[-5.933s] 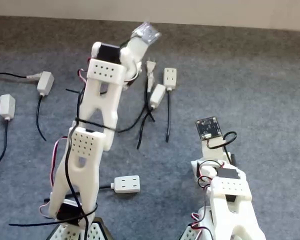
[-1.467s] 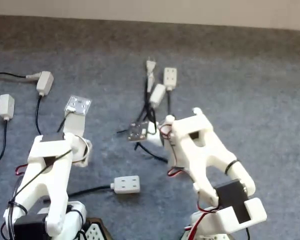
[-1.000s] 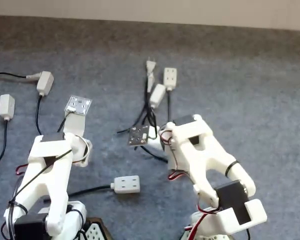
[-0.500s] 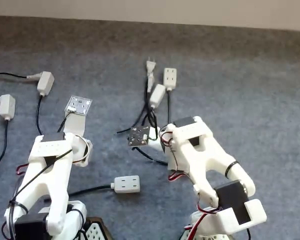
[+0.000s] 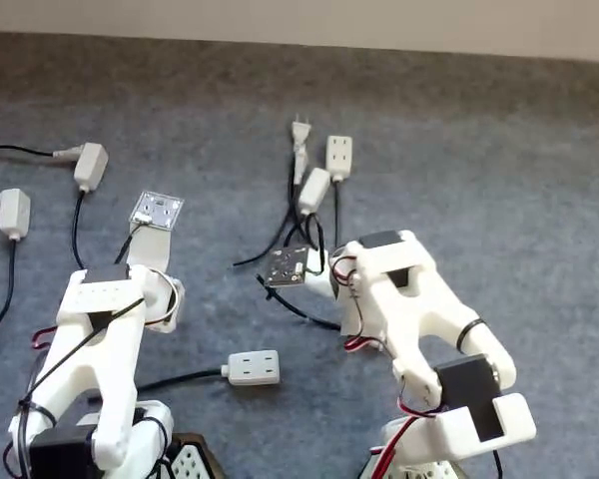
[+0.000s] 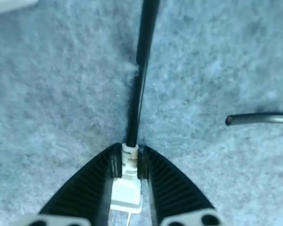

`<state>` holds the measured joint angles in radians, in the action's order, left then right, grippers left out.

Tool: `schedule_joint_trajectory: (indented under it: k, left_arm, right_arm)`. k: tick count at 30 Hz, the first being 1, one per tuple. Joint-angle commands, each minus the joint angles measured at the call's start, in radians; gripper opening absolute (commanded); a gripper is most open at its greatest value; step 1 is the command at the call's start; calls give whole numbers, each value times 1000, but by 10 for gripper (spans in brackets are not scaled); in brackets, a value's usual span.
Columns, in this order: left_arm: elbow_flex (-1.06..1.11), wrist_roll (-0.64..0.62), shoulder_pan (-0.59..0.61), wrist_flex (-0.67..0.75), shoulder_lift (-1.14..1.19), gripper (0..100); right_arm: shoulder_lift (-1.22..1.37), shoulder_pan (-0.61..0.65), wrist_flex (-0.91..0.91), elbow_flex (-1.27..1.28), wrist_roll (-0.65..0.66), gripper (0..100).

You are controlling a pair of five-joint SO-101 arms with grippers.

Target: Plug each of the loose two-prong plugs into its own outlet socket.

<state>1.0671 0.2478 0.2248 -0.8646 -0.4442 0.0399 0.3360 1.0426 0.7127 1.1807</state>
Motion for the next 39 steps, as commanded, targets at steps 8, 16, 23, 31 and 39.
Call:
schedule_joint_trajectory:
  k: [8, 16, 23, 31, 39]
  left_arm:
    - [-30, 0, 4, 9, 1, 210]
    - [-30, 0, -1, 9, 1, 210]
    - [-110, 0, -58, -5, -10, 210]
    - [-163, -5, -68, -84, -403, 210]
    - [99, -25, -228, -178, -1122, 213]
  right_arm:
    - [-145, -42, 94, -84, -203, 7]
    - [-532, -25, 400, -329, -399, 7]
    - [-803, -27, 449, -397, -614, 7]
    - [-1260, -27, 286, -200, -795, 7]
    - [-1546, -25, -42, 371, -984, 7]
